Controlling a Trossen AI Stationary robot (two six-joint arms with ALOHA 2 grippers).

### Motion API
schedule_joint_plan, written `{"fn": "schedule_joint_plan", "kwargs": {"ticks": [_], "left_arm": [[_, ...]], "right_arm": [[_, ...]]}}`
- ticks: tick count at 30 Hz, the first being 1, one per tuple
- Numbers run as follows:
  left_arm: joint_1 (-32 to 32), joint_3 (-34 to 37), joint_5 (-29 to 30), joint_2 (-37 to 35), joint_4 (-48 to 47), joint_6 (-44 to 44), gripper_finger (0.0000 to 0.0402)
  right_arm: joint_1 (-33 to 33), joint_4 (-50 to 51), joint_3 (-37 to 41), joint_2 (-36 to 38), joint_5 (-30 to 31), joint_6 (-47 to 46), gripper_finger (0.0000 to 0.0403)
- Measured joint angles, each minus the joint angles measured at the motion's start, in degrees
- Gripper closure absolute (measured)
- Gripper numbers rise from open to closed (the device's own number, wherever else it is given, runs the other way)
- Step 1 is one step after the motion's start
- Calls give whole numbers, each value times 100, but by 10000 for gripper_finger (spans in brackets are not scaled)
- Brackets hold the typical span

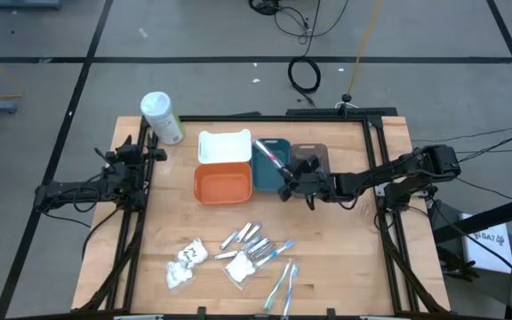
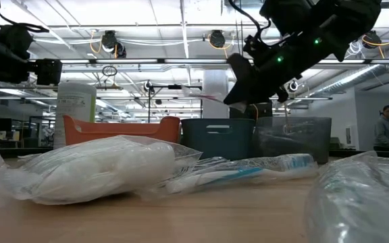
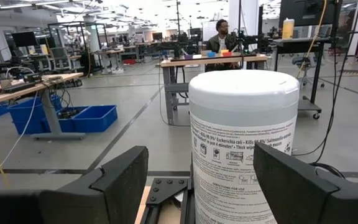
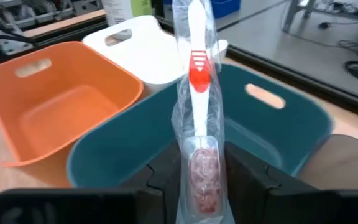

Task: Pick & Place Travel size toiletries
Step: Put the red toothbrush into the dark green bin, then put the blue toothbrush into the dark green bin

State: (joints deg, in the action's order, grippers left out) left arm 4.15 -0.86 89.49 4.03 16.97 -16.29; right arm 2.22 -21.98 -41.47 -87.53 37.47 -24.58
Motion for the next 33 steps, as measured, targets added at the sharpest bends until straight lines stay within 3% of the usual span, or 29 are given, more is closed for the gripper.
{"fn": "schedule_joint_plan", "kwargs": {"ticks": [6, 17, 21, 27, 31, 33], "left_arm": [[1, 0, 0, 0, 0, 0, 117], [1, 0, 2, 0, 0, 0, 117], [1, 0, 2, 0, 0, 0, 117], [0, 0, 1, 0, 0, 0, 117], [0, 0, 0, 0, 0, 0, 117], [1, 0, 2, 0, 0, 0, 117]], "right_arm": [[-2, -10, 0, 0, -101, 74, 284], [-15, -50, 2, 0, -205, 235, 214], [81, -379, 7, 151, -965, 616, 207], [388, -676, 6, 655, -2924, 739, 218], [848, -718, 4, 954, -4133, 773, 228], [1187, -716, 4, 1065, -4367, 857, 231]]}}
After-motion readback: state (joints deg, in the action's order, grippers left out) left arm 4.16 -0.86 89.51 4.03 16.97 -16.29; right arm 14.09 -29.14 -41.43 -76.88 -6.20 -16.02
